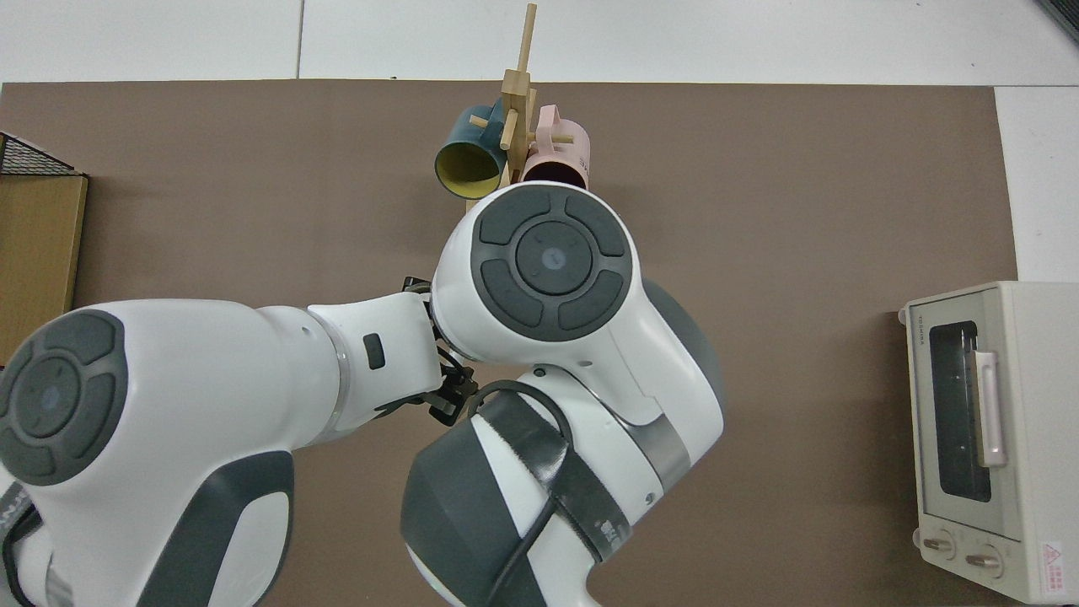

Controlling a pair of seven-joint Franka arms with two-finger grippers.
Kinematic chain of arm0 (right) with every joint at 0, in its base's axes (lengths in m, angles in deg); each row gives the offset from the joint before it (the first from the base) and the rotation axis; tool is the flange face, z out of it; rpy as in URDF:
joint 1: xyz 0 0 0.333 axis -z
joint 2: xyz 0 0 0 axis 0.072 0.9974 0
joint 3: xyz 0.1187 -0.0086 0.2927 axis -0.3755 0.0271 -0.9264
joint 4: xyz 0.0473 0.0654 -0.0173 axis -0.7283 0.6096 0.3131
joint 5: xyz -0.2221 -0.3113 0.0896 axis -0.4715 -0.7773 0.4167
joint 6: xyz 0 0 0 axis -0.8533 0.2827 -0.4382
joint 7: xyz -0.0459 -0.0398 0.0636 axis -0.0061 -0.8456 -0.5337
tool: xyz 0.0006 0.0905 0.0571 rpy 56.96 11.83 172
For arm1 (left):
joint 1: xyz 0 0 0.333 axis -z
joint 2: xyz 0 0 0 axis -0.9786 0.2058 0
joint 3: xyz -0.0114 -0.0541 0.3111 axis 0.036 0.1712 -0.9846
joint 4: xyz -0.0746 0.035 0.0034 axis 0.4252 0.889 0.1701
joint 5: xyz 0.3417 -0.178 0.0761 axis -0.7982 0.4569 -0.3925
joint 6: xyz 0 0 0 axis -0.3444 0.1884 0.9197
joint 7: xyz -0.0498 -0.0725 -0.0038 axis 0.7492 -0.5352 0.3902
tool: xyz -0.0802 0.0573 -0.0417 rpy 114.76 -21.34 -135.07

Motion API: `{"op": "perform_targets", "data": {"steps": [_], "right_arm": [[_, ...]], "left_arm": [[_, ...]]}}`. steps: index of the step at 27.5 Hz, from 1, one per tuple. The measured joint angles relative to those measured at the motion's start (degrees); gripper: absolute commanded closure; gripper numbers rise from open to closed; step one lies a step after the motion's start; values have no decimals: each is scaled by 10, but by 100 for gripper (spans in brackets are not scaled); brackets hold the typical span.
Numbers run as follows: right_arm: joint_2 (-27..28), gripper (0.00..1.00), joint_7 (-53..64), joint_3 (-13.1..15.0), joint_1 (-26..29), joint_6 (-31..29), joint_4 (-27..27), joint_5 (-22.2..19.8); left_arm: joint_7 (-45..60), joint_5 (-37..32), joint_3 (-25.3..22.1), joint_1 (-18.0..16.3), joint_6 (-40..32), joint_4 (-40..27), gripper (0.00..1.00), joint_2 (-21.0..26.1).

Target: Put markers into pen holder

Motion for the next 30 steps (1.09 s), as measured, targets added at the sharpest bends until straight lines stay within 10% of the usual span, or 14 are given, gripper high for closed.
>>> {"op": "perform_targets", "data": {"steps": [30], "right_arm": [[2, 100, -18, 2, 1, -2, 0, 11]], "left_arm": [[5, 2, 4, 3, 20, -8, 53, 1]]}}
